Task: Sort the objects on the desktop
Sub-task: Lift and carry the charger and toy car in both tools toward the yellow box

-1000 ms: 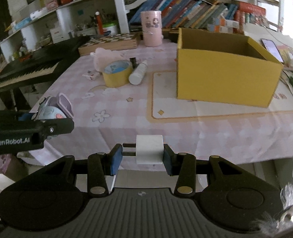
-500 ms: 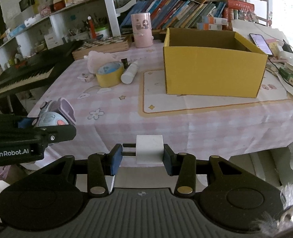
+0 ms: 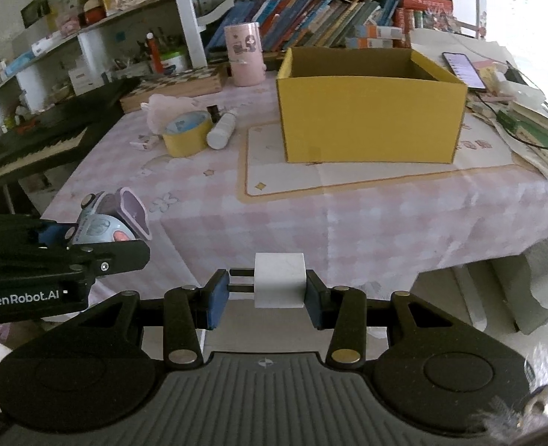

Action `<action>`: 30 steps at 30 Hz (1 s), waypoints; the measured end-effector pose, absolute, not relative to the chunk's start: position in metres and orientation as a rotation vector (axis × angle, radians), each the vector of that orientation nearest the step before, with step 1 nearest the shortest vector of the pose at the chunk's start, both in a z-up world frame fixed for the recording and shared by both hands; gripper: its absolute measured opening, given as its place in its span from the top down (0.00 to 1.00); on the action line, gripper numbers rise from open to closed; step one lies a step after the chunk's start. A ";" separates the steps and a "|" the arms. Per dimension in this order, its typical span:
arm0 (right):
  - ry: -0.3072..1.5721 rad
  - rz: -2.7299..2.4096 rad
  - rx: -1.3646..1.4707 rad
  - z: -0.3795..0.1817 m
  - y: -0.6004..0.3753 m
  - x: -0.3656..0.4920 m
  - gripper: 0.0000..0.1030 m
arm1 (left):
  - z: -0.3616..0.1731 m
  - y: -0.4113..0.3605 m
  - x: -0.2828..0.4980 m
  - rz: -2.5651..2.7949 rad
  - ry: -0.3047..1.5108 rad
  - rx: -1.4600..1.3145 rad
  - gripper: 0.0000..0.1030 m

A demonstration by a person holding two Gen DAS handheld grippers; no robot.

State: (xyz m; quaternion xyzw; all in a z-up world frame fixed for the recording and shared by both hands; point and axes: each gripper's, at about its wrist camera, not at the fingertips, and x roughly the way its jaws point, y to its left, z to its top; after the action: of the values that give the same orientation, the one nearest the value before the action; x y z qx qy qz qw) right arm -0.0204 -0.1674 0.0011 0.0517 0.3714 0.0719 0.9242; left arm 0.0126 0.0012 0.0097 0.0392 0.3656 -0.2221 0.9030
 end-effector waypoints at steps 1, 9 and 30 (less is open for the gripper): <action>0.763 0.139 0.103 0.001 -0.168 -0.023 0.61 | 0.009 0.000 0.012 -0.467 0.757 0.082 0.56; 0.767 0.071 0.126 0.002 -0.179 -0.036 0.61 | 0.010 -0.013 0.008 -0.532 0.752 0.104 0.56; 0.762 -0.014 0.143 0.009 -0.196 -0.047 0.61 | 0.015 -0.036 0.008 -0.632 0.723 0.124 0.56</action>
State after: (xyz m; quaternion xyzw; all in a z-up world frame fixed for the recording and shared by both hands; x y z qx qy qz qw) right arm -0.0472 -0.1963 0.0088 0.0700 0.3717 -0.0066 0.9257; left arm 0.0081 -0.0358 0.0154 0.0598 0.3476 -0.3039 0.8850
